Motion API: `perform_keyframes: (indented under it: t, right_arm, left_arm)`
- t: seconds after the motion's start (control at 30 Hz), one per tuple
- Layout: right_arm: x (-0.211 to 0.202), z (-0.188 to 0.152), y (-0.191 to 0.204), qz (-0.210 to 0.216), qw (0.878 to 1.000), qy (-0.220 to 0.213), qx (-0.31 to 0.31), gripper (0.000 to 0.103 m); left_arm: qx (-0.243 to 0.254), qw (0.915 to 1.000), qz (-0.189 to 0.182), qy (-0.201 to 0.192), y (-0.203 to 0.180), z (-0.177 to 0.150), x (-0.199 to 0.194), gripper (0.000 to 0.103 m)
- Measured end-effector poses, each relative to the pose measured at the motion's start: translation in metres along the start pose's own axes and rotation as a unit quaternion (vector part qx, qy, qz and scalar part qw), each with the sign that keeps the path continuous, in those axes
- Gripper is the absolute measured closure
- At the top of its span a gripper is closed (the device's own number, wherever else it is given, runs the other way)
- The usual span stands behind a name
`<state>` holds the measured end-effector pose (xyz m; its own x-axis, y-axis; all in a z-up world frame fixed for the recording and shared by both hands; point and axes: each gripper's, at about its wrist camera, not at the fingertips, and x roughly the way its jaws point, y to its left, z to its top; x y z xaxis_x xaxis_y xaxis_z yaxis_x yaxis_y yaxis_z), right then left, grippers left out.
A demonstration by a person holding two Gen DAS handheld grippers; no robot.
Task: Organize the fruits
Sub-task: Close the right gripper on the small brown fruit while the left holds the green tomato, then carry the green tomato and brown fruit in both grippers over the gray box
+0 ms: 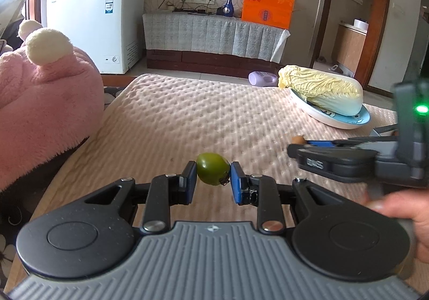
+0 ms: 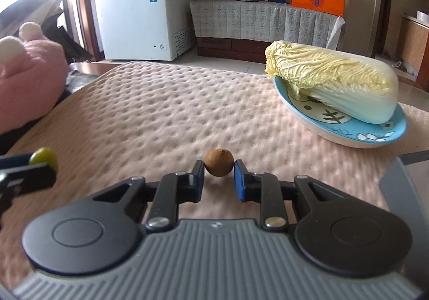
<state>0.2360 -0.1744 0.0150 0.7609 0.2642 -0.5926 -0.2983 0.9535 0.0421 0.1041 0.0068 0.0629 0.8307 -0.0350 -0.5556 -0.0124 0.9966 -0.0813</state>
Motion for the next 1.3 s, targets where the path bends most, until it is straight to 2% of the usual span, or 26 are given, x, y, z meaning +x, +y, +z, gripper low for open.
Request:
perform_keyframes:
  t: [0.33, 0.53, 0.67, 0.97, 1.3]
  right_arm:
    - [-0.104, -0.036, -0.005, 0.042, 0.998, 0.007, -0.046, 0.076]
    - [-0.158, -0.075, -0.013, 0.057, 0.998, 0.016, -0.025, 0.076]
    - [-0.167, -0.088, -0.012, 0.057, 0.998, 0.018, -0.021, 0.076]
    - [-0.189, -0.091, -0.032, 0.046, 0.999, -0.014, -0.007, 0.076]
    - [-0.203, -0.1, -0.065, 0.039, 0.999, -0.009, 0.003, 0.076]
  left_arm:
    - [0.001, 1.0, -0.005, -0.009, -0.011, 0.003, -0.009, 0.071]
    - [0.004, 0.9999, -0.006, -0.013, -0.028, 0.005, -0.016, 0.071]
    - [0.009, 0.9998, -0.009, -0.016, -0.04, 0.007, -0.019, 0.071]
    - [0.025, 0.9994, -0.017, -0.015, -0.076, 0.011, -0.014, 0.071]
    - [0.039, 0.9987, -0.03, -0.013, -0.107, 0.011, -0.006, 0.071]
